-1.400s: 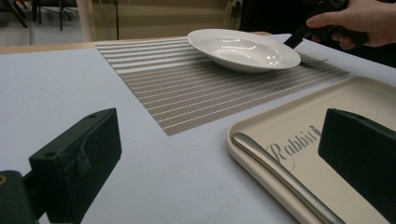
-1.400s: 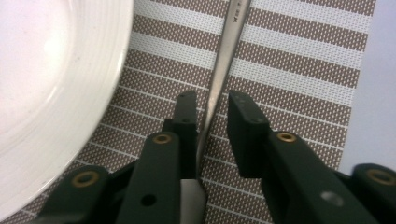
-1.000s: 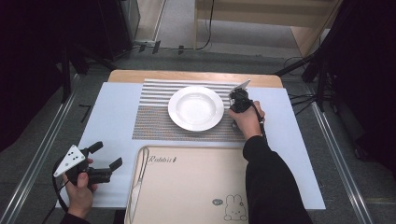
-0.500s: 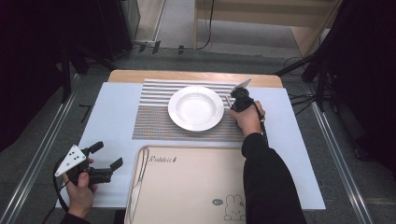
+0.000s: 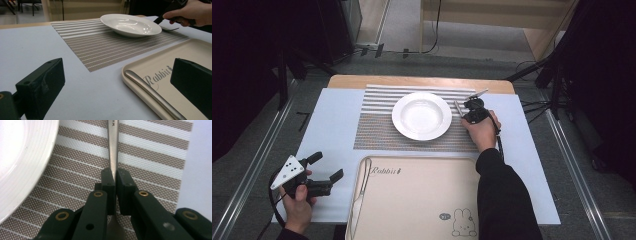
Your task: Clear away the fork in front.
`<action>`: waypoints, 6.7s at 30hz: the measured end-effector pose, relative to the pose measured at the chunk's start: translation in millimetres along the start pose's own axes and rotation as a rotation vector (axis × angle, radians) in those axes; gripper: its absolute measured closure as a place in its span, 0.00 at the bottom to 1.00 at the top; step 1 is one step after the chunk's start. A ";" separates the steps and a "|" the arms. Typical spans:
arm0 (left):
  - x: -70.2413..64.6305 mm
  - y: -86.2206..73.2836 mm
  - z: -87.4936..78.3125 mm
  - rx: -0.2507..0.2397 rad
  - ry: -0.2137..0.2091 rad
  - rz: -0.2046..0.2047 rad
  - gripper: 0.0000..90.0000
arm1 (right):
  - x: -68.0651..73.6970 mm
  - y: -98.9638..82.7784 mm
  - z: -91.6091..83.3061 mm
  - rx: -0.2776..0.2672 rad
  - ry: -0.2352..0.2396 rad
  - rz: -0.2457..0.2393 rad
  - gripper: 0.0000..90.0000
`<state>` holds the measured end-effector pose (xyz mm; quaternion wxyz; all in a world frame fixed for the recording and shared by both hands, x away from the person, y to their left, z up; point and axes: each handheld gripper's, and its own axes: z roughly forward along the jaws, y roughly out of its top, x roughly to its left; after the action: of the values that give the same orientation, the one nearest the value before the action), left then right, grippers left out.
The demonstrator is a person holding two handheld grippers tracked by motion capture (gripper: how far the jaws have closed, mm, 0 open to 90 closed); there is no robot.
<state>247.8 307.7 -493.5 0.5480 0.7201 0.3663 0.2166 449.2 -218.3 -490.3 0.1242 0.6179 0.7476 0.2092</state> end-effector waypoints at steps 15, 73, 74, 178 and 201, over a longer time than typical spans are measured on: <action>-1.4 3.8 -0.3 -0.004 0.020 0.008 0.00 | -2.8 -23.6 -39.4 -0.257 0.101 -0.023 0.93; -115.3 83.0 80.2 -0.007 -0.249 0.062 0.00 | 40.7 -151.8 -115.9 -0.702 0.357 -0.096 0.93; -116.7 84.0 81.7 -0.006 -0.251 0.059 0.00 | 42.2 -153.3 -115.9 -0.705 0.360 -0.096 0.93; -112.6 88.9 64.2 0.032 -0.445 -0.170 0.97 | 59.9 -199.1 -131.3 -0.785 0.252 -0.248 0.00; -95.8 89.6 44.6 0.033 -0.480 -0.186 0.97 | 1.4 -219.5 -135.1 -0.810 0.123 -0.167 0.00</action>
<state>244.6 194.6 -413.6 0.6249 0.7230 0.2940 -0.0181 197.5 -271.1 -473.4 0.3290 0.4428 0.6583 0.5121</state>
